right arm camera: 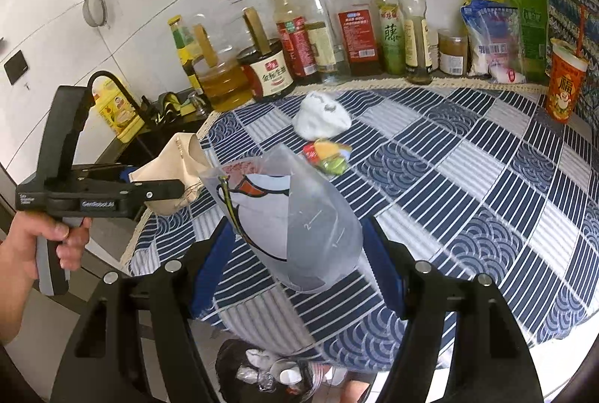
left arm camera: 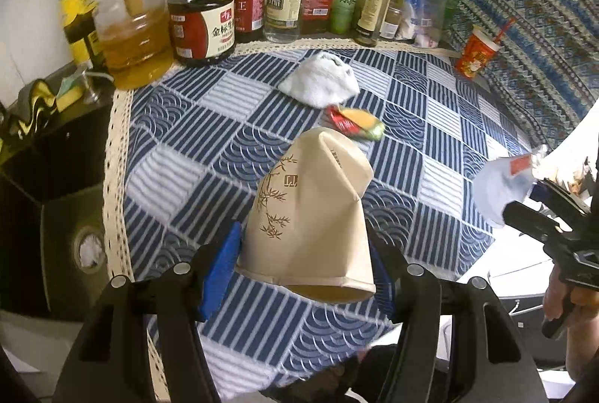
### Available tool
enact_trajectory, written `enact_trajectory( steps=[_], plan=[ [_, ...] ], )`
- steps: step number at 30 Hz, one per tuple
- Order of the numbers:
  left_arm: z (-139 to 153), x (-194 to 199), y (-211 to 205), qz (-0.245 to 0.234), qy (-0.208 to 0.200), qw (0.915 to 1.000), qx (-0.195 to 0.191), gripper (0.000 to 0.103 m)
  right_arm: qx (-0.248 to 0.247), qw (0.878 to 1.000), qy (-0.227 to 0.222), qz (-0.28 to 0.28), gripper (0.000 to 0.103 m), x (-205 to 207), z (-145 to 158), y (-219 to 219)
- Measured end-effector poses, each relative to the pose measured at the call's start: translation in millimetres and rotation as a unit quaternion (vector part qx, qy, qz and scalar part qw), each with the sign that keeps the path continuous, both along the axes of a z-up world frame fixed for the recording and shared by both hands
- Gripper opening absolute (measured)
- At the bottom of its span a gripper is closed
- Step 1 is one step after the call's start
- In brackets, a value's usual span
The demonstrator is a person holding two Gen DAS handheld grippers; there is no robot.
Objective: Collect trash
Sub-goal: 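Carry the brown paper cup and plastic bag down over the floor bin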
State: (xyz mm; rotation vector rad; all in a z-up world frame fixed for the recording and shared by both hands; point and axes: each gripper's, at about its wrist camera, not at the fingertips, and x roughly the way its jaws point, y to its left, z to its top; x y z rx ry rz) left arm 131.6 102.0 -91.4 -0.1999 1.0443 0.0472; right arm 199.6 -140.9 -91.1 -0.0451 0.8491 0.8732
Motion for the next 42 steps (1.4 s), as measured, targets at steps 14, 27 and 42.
enact_trajectory(
  steps=[14, 27, 42],
  plan=[
    [0.3, -83.7, -6.8, 0.001, -0.013, 0.9996, -0.026, 0.061, 0.005, 1.0, 0.006, 0.014, 0.069, -73.1, -4.1, 18.9],
    [-7.2, -150.2, -11.1, 0.007, -0.018, 0.998, -0.06, 0.061, -0.001, 1.0, 0.017, 0.024, 0.069, -133.1, -21.0, 28.8],
    [-62.6, -186.6, -16.9, 0.038, 0.025, 0.9918, -0.12, 0.061, -0.051, 0.995, 0.077, 0.033, 0.069, -158.1, -79.9, 30.9]
  ],
)
